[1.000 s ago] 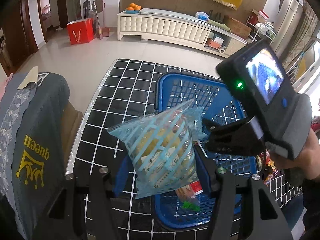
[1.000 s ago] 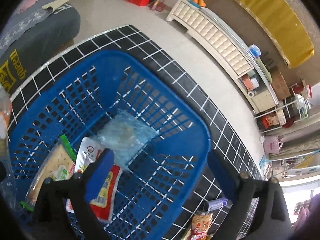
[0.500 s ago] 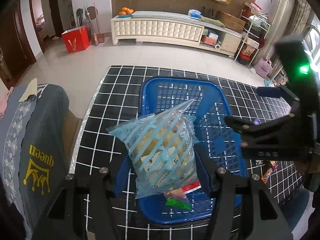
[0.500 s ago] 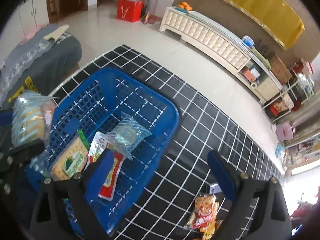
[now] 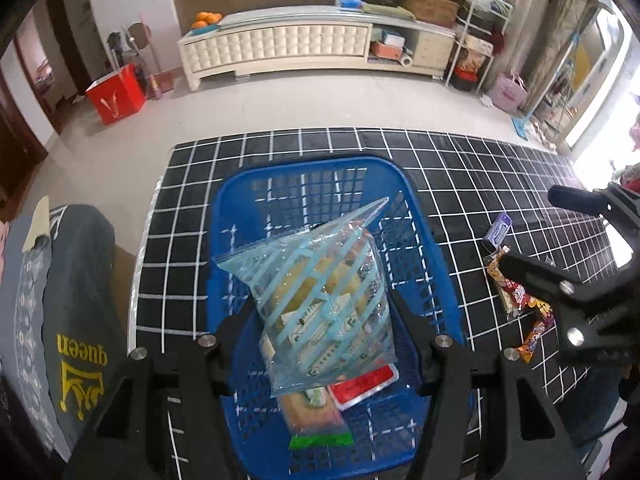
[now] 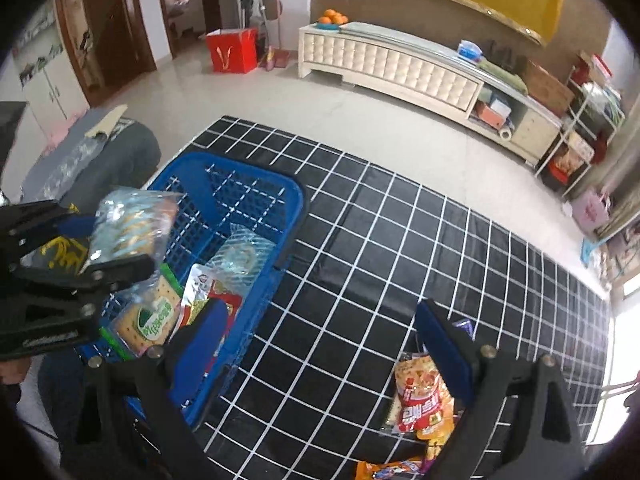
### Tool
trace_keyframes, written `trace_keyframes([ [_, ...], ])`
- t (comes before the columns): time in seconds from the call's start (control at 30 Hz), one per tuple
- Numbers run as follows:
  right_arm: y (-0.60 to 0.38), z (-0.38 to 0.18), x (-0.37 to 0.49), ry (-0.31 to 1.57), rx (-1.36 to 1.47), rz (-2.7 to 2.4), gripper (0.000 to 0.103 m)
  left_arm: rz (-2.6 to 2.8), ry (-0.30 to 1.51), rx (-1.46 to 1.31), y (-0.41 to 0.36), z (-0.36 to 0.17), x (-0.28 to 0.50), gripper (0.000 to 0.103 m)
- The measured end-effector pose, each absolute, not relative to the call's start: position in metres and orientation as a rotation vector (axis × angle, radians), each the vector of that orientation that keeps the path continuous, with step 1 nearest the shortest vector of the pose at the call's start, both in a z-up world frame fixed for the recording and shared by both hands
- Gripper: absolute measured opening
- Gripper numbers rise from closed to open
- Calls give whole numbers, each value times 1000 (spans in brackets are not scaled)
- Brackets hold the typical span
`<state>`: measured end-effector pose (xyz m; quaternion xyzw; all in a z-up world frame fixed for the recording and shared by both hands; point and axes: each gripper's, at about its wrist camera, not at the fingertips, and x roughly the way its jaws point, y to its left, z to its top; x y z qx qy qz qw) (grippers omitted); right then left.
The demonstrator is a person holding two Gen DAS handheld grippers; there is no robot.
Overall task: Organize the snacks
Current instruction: 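Lower the striped bread bag into the basket and open the left tool, then move both tools back over the snacks left on the mat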
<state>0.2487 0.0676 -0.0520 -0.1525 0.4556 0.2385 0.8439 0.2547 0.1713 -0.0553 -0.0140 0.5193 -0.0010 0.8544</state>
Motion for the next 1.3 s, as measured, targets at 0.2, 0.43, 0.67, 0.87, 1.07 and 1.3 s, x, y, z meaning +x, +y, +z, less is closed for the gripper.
trace_keyframes([
  [0.2,45,-60,261,961,-252,490,97,-32,1134,53,150,-77,286,57],
  [0.43,27,-79,272,976,-202,476,97,-19,1209,27,151,-112,323,58],
  [0.67,17,-85,270,935,-244,461,97,-22,1251,-17,159,-136,353,67],
  [0.87,5,-77,268,945,-206,467,97,-36,1236,128,141,-124,344,68],
  [1.07,-11,-54,254,922,-180,467,97,-33,1146,161,130,-83,306,68],
  [1.3,-36,-30,229,893,-182,473,97,-49,1014,149,106,-28,258,68],
])
